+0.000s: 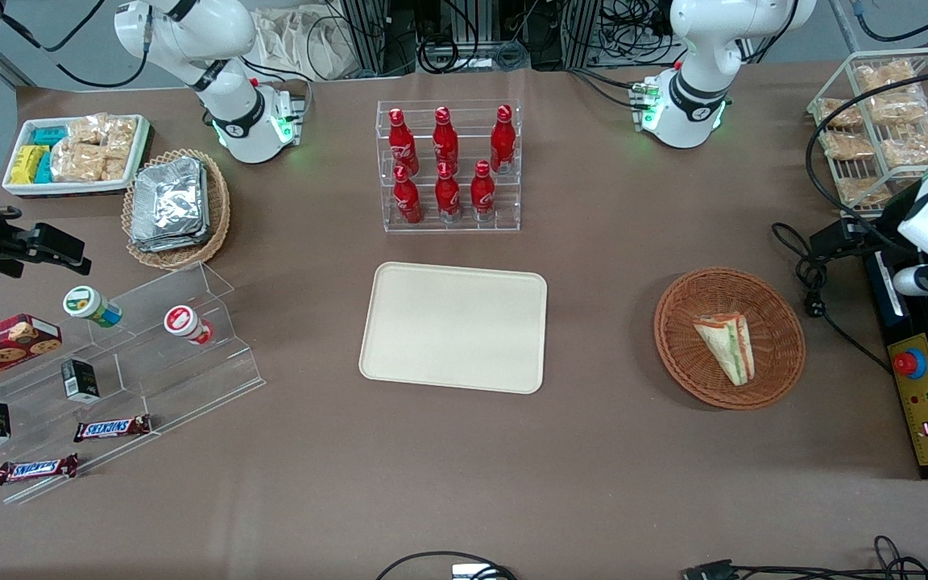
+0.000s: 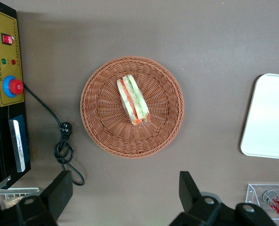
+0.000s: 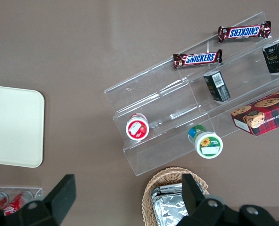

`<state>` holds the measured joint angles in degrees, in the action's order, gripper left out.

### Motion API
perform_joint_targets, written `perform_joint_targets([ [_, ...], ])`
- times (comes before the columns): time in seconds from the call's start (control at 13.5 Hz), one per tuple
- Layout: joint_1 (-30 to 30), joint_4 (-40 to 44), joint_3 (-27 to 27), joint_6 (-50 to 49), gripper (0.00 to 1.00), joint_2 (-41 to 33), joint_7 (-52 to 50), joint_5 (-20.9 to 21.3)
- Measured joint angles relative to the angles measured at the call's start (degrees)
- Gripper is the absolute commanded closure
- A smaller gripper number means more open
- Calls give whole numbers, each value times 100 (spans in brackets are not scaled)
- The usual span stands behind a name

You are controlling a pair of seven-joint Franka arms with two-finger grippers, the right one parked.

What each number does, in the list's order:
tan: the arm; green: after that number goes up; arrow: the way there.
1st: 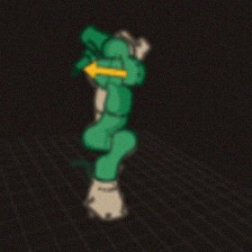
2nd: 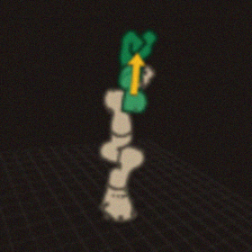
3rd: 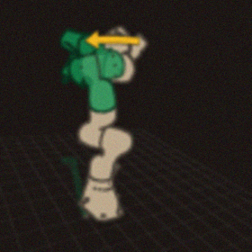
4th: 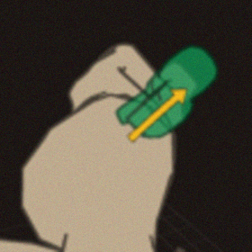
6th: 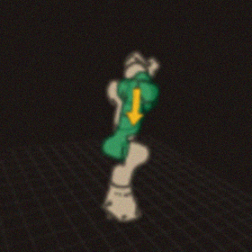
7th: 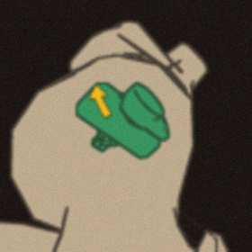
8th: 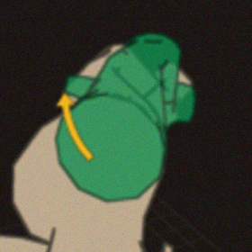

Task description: Place sandwich from basket to tray

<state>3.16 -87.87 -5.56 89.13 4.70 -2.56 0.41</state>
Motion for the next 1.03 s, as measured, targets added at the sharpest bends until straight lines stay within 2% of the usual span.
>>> perform_joint_targets([
  [1.03, 0, 1, -1, -216, 0, 287, 3, -6],
])
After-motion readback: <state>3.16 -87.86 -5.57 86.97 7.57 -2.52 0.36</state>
